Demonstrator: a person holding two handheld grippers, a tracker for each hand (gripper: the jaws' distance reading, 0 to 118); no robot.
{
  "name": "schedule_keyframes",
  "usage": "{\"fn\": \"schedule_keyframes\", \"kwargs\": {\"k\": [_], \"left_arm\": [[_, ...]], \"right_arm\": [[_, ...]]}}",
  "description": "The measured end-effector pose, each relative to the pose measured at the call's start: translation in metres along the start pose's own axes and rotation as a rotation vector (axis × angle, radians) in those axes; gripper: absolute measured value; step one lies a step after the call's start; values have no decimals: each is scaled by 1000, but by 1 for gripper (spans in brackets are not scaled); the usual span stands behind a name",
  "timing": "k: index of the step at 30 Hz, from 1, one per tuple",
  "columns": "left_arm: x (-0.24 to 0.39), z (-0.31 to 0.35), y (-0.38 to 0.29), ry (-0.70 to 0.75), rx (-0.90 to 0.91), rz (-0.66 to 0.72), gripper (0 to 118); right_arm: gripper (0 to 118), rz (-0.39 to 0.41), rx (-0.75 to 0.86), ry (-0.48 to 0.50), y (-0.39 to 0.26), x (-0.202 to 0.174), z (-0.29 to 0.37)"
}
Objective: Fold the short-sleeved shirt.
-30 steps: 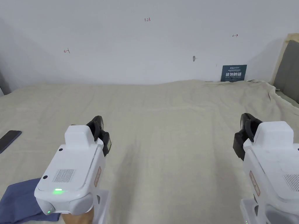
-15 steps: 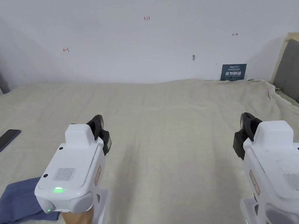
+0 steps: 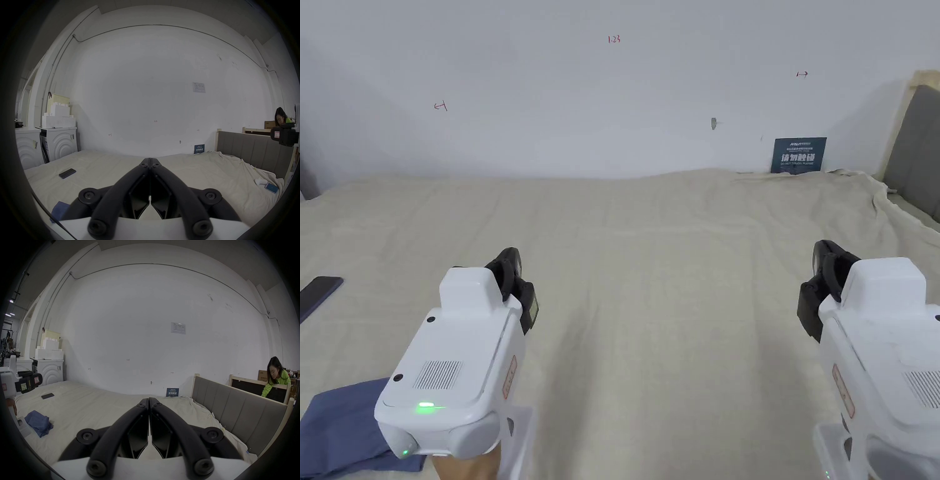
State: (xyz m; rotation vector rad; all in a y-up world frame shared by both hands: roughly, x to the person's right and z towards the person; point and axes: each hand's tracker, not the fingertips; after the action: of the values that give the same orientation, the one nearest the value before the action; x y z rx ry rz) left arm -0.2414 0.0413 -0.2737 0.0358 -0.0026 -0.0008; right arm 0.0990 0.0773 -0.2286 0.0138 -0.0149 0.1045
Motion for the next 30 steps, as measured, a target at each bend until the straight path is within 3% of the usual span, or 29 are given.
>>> {"fn": "schedule_keyframes", "kwargs": {"k": [28,30], "left_arm": [[-1,2,-2,8,-2,-13,0],[-2,2,-3,11,0,-7,7]], "right_arm": [[0,6,4,-8,2,0,5],[7,5,4,-8,2,1,5]]}}
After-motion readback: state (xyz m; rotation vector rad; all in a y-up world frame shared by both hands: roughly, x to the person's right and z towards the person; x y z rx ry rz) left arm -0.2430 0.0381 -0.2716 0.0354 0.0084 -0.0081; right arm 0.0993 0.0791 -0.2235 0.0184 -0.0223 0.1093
